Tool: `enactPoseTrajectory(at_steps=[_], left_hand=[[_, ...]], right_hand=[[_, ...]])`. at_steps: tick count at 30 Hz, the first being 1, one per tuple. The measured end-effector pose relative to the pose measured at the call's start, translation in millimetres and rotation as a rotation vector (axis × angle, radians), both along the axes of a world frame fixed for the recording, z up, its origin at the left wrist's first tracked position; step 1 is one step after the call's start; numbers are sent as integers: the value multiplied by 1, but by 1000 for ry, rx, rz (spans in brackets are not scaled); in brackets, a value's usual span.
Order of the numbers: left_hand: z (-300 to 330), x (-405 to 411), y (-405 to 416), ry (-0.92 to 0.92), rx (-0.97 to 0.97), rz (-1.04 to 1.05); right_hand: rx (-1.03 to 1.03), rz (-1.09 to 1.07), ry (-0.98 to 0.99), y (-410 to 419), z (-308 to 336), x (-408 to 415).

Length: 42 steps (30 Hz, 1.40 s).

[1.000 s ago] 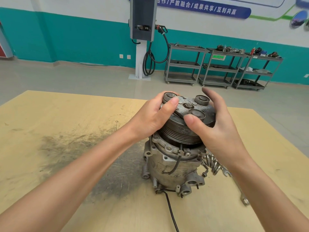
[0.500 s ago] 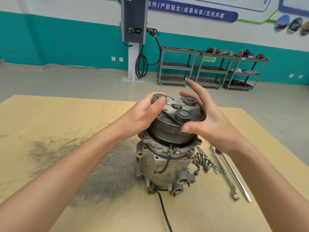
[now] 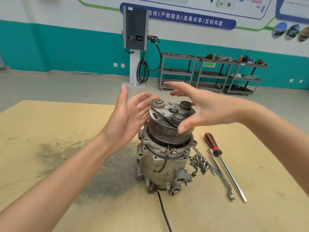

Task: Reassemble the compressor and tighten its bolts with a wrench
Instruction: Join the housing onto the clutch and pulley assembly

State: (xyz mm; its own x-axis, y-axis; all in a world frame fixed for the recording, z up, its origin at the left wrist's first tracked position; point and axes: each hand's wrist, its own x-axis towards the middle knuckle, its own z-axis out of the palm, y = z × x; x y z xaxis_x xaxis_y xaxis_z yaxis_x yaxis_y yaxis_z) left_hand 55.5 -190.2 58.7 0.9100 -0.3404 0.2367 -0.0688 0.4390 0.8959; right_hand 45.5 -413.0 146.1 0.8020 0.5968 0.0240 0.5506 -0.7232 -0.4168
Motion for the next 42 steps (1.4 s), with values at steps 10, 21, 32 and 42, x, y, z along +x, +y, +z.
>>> enactPoseTrajectory(at_steps=[10,21,32,42], left_hand=[[19,-12,-4,424,-484,-74],[16,-16,-10,327,-365,-24],[7,-9,-11,457,-721,-9],[10,-10,-14,297,-335,38]], right_hand=[[-343,48,-61,29,1,3],[-367,10,-167,31,-6,-1],[-342,-82,-194,38,-9,-9],[-295,-169,-229,46,-16,-11]])
